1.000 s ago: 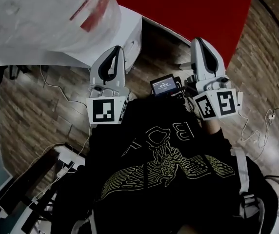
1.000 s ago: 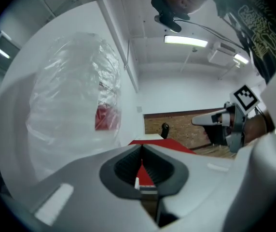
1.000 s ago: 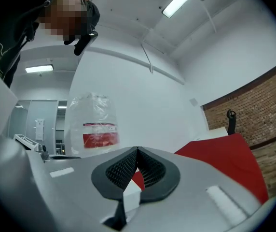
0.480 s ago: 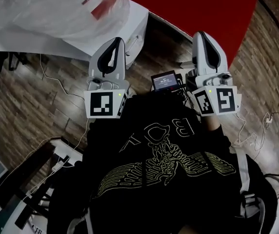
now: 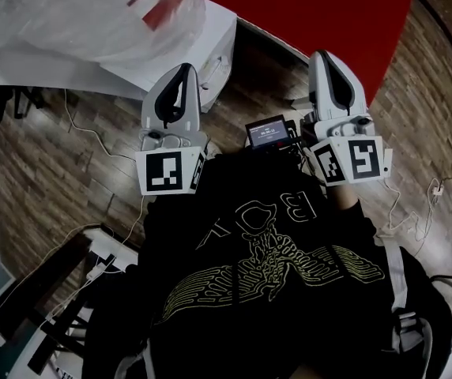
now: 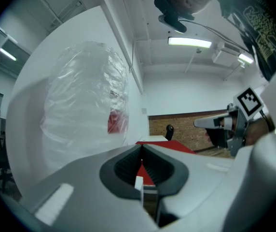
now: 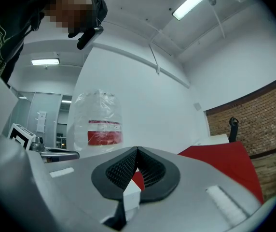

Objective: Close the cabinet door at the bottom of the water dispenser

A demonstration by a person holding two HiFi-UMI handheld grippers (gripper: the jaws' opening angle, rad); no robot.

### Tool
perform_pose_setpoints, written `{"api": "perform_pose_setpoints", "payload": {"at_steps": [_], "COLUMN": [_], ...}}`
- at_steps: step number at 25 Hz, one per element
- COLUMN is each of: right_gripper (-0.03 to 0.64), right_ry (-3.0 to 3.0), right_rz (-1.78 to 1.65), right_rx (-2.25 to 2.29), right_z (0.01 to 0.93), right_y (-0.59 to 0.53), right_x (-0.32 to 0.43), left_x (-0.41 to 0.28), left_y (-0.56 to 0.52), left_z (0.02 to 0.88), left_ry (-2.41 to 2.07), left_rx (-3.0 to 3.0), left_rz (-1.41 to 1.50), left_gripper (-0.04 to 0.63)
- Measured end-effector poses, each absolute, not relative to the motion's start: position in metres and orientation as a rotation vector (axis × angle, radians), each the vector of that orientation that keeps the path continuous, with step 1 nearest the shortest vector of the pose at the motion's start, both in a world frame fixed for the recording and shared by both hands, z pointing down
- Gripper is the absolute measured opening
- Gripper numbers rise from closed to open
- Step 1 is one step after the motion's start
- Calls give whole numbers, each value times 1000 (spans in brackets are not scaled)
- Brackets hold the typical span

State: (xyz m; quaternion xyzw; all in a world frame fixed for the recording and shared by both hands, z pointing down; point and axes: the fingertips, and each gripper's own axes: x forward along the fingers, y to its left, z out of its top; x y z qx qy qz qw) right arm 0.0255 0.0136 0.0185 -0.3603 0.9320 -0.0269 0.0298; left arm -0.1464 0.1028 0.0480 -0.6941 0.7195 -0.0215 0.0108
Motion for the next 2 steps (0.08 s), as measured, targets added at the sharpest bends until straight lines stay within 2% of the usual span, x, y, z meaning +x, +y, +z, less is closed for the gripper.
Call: {"api": "perform_pose_setpoints", "payload": {"at_steps": [2], "right_gripper": [-2], "right_ry": [2875], "right_rz": [-86], "right_rx": [-1108], "right_z": [19], "right_y": [19], "right_x": [27], "left_x": [-145], "left_y": [108], "left_z": [49], "left_ry": [2250], "left_rx": [-2163], "left_rz": [-63], "left_gripper": [8]}}
